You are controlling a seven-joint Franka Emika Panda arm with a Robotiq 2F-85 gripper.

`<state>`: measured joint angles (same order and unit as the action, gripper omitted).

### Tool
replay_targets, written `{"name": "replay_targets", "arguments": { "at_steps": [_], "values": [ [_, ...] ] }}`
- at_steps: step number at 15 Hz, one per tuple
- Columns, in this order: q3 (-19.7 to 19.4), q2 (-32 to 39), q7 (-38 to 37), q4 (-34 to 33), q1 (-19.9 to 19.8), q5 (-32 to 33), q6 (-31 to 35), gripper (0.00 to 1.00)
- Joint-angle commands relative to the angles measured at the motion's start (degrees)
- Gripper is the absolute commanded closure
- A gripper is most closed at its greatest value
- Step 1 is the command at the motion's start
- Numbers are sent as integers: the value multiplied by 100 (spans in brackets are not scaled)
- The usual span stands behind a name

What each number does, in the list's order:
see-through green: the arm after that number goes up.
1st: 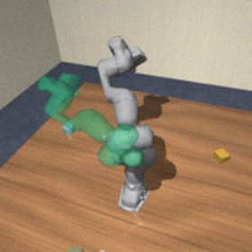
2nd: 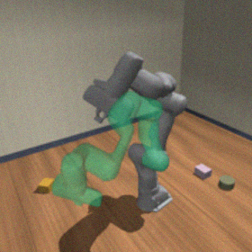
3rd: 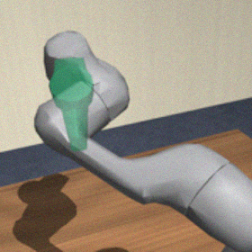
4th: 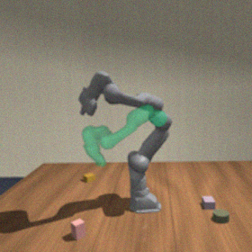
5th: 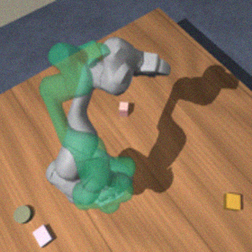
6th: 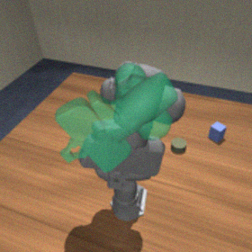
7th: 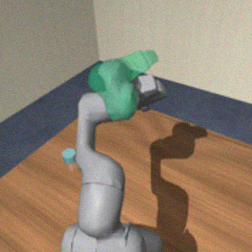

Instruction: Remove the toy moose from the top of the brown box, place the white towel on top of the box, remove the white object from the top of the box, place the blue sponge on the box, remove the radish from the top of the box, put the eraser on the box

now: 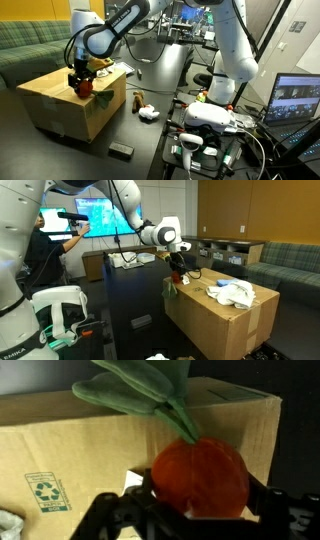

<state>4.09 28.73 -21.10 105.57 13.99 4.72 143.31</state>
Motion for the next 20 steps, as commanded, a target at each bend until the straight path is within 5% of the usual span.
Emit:
{"name": "replay_targets", "arguments": {
  "at_steps": [1,7,15,20],
  "values": [
    [56,-270,206,272,0,-154,-2,48],
    [129,-566,324,463,-4,-158,-260,88],
    [367,-1683,938,1582,-156,-473,-1092,88],
    [307,-2095,511,2796,-95,-330,-449,88]
  ]
}}
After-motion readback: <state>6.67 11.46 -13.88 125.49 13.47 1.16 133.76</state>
